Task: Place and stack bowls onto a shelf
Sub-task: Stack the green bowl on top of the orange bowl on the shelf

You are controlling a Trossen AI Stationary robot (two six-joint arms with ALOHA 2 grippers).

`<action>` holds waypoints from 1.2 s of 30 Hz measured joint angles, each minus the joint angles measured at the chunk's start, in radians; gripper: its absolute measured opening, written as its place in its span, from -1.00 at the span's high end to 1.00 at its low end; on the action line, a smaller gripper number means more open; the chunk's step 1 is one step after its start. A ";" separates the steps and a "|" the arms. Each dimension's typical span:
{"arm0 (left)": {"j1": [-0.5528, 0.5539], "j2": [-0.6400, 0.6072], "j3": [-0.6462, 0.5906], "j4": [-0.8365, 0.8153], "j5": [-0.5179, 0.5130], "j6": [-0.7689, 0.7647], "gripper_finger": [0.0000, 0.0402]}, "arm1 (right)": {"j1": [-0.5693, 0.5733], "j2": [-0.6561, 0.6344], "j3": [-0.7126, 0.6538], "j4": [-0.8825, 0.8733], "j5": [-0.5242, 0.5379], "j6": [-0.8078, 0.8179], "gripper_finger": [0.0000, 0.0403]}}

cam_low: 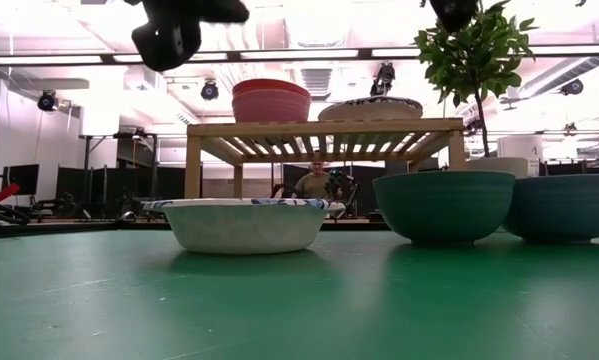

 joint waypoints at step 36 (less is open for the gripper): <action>0.074 0.405 0.306 0.161 -0.091 0.523 0.36 | 0.126 -0.194 -0.344 0.175 -0.079 -0.022 0.73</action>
